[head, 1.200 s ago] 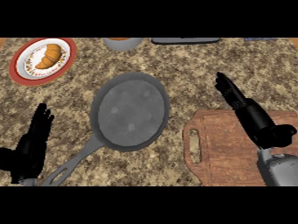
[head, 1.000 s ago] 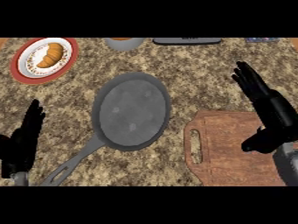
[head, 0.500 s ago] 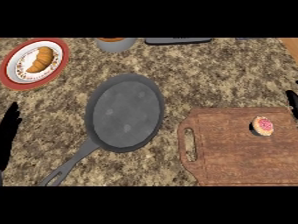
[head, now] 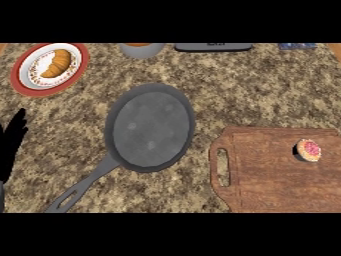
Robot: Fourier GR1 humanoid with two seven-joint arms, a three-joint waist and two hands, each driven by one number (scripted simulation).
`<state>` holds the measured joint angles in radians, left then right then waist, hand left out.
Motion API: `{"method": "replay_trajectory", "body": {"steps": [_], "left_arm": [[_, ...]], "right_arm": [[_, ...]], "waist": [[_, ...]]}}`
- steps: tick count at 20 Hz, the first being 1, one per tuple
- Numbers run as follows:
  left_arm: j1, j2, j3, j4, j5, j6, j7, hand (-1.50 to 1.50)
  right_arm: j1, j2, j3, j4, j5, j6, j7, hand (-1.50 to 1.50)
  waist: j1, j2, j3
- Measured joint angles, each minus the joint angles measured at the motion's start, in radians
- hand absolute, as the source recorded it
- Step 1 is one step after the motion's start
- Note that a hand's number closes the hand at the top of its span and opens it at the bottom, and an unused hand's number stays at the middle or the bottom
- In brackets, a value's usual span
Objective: Pick the cupcake from the cutting board and place it in the pan
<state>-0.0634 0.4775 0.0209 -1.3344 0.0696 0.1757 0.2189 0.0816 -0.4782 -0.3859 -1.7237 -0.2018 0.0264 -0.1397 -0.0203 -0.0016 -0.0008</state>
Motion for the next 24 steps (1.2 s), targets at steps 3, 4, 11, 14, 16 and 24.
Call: {"method": "replay_trajectory", "body": {"steps": [3, 4, 11, 14, 16, 24], "left_arm": [[0.001, -0.011, -0.009, -0.003, -0.012, 0.005, -0.005, 0.0], [0.001, -0.011, -0.011, -0.011, -0.015, 0.008, 0.003, 0.0], [-0.033, -0.017, -0.022, -0.007, -0.025, -0.001, 0.027, 0.0], [-0.044, -0.016, -0.022, 0.001, -0.026, -0.014, 0.026, 0.0], [-0.06, -0.017, -0.02, 0.01, -0.031, -0.014, 0.034, 0.0], [-0.071, -0.034, 0.006, 0.043, -0.041, -0.03, 0.017, 0.0]], "right_arm": [[0.015, -0.107, 0.007, -0.051, 0.059, 0.023, 0.127, -1.5], [0.025, -0.146, 0.011, -0.069, 0.076, 0.041, 0.169, -1.5], [-0.027, -0.38, 0.121, -0.144, 0.184, 0.17, 0.498, -1.5], [-0.079, -0.432, 0.206, -0.171, 0.217, 0.223, 0.634, -1.5], [-0.114, -0.452, 0.262, -0.166, 0.239, 0.259, 0.697, -1.5], [-0.24, -0.384, 0.454, -0.124, 0.337, 0.359, 0.874, -1.5]], "waist": [[0.007, 0.0, -0.002], [0.008, 0.0, -0.002], [0.033, 0.006, -0.003], [0.041, 0.006, -0.003], [0.042, 0.007, -0.002], [0.034, 0.004, 0.0]]}}
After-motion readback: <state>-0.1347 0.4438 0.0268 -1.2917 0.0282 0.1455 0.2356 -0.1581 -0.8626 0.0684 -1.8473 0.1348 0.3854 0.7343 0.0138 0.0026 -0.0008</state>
